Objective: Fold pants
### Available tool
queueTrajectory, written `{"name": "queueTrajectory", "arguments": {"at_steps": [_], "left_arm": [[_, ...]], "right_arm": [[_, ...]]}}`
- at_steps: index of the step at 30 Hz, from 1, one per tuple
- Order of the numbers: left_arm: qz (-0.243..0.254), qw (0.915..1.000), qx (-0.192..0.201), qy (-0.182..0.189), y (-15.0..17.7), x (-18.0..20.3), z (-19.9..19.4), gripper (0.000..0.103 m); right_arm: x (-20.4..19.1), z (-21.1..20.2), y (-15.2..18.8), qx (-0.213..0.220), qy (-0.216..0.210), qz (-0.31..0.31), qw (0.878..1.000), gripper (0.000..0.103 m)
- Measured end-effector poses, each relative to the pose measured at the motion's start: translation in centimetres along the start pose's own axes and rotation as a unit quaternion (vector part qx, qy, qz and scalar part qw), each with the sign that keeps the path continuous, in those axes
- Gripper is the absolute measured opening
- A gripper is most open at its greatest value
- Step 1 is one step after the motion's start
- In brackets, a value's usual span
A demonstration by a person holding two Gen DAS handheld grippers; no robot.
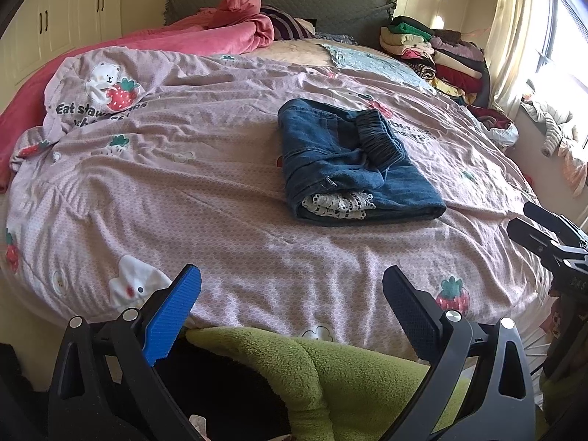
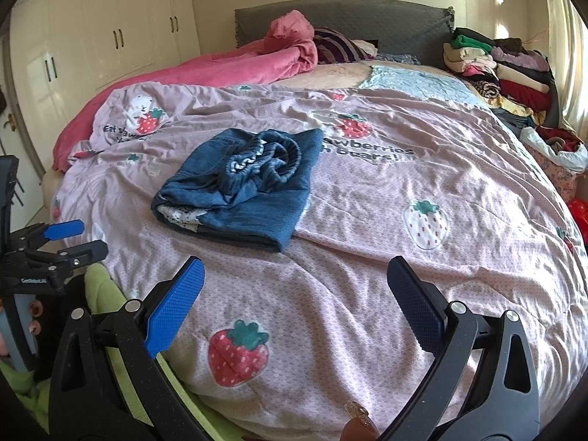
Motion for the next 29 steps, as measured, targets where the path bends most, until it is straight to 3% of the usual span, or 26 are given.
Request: {"name": "queueTrajectory", "arguments": {"at_steps": [13,18,21,24,29], "left_arm": [[0.011,0.9999,-0.006,-0.010,0.0,-0.1,0.3,0.099],[-0.010,0.9999,0.005,-0.013,-0.3,-1.6,0.1,0.099],[-0.027,0.9992,0.014,-0.027,-1.4,-4.5,0.2,0.099],[-0.046,0.9954,-0.001,-0.084,-3.2,-10.0,1.7,0.099],[-0.114,0.9814,-0.039,-0.149,-6.7,-21.9,5.1,0.099]], "right_arm": [[1.8,1.2,1.0,-0.020,0.020,0.013,1.000,0.094],[3.0,2.2,1.4,-0.030,0.031,0.017,0.999,0.094],[4.8,3.3,1.8,-0.038,0.041,0.024,0.998,0.094],[8.2,4.9,2.0,-0.042,0.067,0.031,0.996,0.094],[20.3,9.1,1.6,-0.069,0.154,0.100,0.981,0.094]]}}
Point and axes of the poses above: each gripper's, at about its wrist camera, not at the fingertips, and z roughly the way its jaws point, x to its right, y to its underside, the point moved 9 cm from there along z, roughly the way its jaws point, and after that the axes turned 14 degrees about y, right-handed, at the moved point
